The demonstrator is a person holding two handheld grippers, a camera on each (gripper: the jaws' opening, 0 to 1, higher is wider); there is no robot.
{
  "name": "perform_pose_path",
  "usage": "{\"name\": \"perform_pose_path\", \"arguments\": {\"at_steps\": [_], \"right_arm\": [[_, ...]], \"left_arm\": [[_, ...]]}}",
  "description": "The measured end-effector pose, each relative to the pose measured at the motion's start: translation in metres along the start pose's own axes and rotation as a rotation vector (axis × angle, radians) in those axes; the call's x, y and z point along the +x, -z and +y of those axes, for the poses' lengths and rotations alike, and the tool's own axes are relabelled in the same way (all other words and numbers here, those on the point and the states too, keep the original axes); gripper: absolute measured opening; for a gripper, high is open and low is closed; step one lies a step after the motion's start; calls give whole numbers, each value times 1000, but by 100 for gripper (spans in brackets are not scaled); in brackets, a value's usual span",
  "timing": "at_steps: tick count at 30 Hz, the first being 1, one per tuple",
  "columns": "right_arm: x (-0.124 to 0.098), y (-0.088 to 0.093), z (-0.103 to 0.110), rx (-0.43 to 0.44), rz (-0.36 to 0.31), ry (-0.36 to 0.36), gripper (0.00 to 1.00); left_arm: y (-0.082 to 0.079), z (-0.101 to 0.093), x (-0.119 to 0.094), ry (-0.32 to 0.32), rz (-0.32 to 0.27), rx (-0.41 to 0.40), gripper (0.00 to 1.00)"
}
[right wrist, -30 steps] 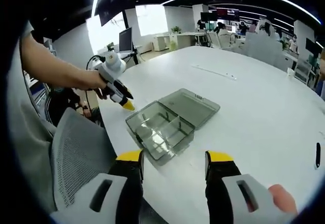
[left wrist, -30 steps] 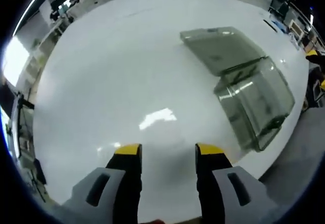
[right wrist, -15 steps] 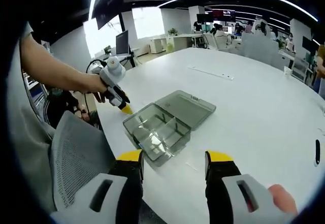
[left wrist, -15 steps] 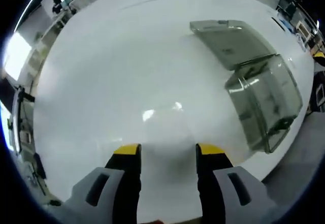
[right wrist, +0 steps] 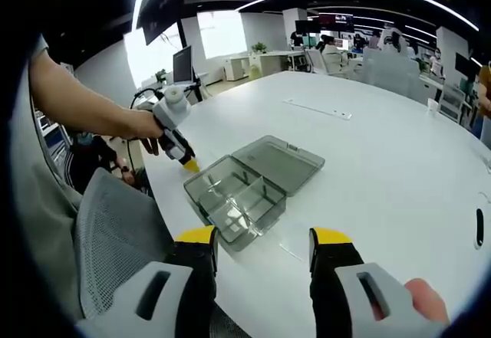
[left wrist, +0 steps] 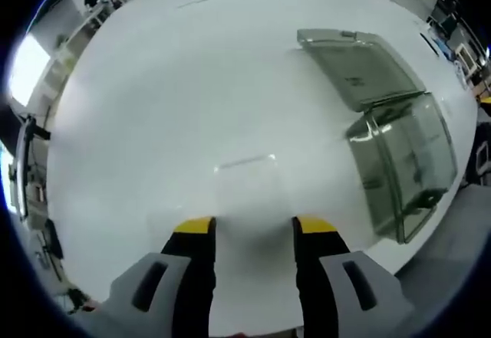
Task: Insert the divider into the dual guide fixture by aligning both edges with the guide slots and pushing it downward to the bottom, including one-sided entry, uneven engagement, binding, and posture correction.
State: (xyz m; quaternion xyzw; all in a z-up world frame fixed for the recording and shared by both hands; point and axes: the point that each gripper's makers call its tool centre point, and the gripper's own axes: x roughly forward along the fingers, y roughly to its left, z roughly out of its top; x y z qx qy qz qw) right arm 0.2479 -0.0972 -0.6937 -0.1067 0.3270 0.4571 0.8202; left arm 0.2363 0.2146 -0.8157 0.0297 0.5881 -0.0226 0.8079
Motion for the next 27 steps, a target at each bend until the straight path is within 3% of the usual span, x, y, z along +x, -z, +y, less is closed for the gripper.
{"name": "perform_pose_path", "arguments": {"at_steps": [13,27], "right_arm": [[0,1,1,-2,9,3,44],[0,1,2,-9,15,2,44]], "left_arm": [[-1,1,0,-1,15,-5,32],[-2,1,-1,25,4,74,31]]}}
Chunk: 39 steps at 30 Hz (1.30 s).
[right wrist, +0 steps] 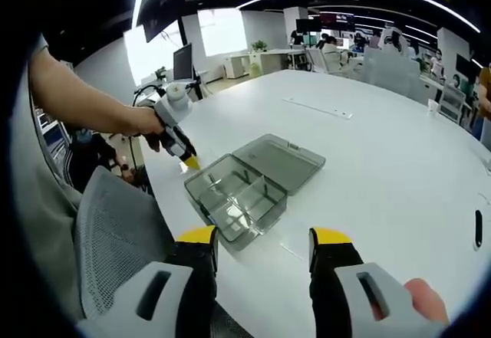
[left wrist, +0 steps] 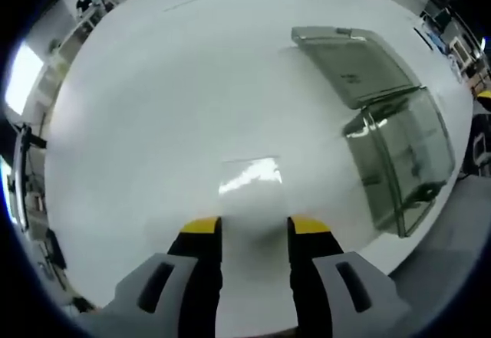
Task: Insert the divider into the dual guide fixture by aligning both edges with the guide slots and pushing it downward to the bottom, including one-sided entry, uneven engagement, binding, and posture correction.
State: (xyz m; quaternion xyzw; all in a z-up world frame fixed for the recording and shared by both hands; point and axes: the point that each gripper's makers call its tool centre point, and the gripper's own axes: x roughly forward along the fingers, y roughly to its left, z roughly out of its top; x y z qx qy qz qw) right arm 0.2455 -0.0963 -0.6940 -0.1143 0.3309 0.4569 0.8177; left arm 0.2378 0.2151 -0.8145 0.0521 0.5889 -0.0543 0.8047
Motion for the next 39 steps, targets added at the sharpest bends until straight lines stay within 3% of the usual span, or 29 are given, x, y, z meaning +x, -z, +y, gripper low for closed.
{"name": "perform_pose_path", "arguments": {"at_steps": [15,29,39], "right_arm": [[2,1,-1,0,6,-7,46],[4,0,-1,-5,7,-12,46],[6,-1,1,-4,5,-16,46]], "left_arm": [[-3,1,0,13,-15,55,29],[1,7,-2,30,-17,48,29],[-6,1,-8,51,-51,56,28]]}}
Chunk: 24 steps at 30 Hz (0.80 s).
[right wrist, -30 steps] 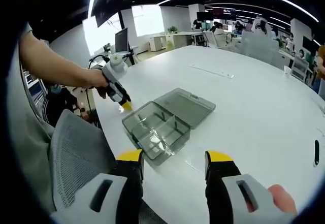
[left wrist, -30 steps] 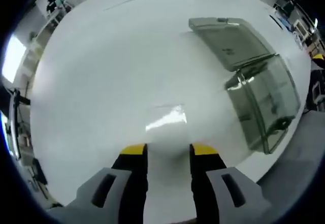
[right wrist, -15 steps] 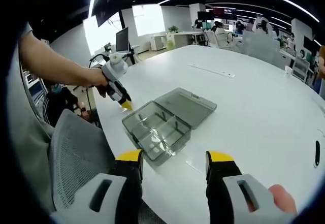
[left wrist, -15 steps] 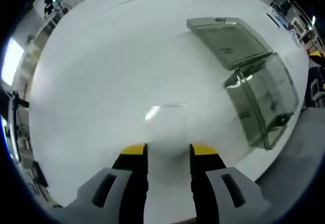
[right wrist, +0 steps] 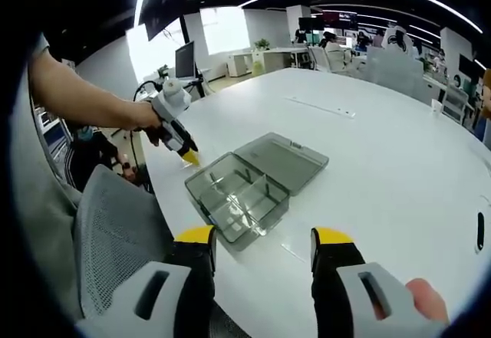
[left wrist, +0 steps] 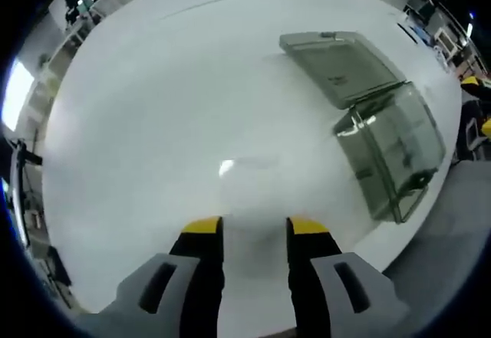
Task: Insert the divider into the dual guide fixture by aligning both edges with the guide slots and pushing it downward to the bottom, including one-sided entry, uneven engagement, binding, and posture correction.
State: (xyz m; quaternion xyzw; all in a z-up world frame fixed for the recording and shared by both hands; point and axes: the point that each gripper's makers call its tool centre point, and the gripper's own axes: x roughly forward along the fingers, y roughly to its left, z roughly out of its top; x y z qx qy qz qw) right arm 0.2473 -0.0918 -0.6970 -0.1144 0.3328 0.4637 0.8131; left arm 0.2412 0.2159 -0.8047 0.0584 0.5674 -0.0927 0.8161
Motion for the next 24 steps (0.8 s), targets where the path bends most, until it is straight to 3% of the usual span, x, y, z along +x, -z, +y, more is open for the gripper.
{"name": "perform_pose_path", "arguments": {"at_steps": [13,24], "right_arm": [[-4,0,-2,-8,4,-5,47],[-6,-6,0,-3,-5,-23,47]], "left_arm": [[-4,-9,-9,38,-45,-19,28],[-13,-24,-23,110,-112,-90,28]]}}
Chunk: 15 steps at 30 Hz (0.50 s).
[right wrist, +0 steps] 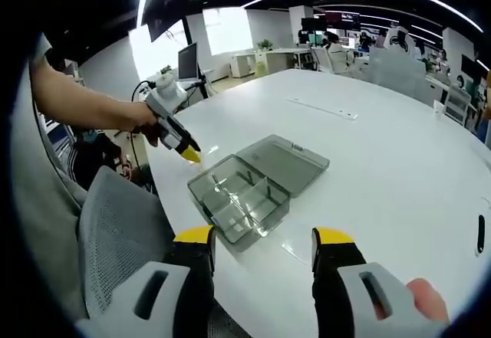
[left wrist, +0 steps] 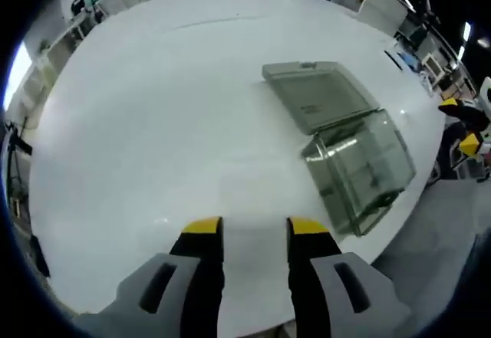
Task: Insert the divider into the dual guide fixture by aligning both edges with the guide slots and pushing it downward to the bottom, including one-sided entry, uneven engagement, binding, and posture correction.
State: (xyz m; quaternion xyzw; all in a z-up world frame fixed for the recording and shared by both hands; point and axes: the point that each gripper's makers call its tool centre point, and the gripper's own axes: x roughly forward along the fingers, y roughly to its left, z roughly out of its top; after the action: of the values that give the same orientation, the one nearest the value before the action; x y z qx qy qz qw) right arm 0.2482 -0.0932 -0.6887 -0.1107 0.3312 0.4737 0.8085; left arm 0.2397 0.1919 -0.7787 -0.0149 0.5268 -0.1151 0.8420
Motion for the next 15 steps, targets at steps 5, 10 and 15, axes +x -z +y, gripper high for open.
{"name": "perform_pose_path", "arguments": {"at_steps": [5,10,15], "right_arm": [[0,-4,1,-20,4,-9,47],[-1,-12,2,-21,-13,-19,47],[-2,-17,3,-14,-21,-29,47]], "left_arm": [[-3,-5,-6,21,-30,-24,28],[-3,-11,-11,51,-59,-66,28],[-4,-18,-19,74,-87,-81,28]]}}
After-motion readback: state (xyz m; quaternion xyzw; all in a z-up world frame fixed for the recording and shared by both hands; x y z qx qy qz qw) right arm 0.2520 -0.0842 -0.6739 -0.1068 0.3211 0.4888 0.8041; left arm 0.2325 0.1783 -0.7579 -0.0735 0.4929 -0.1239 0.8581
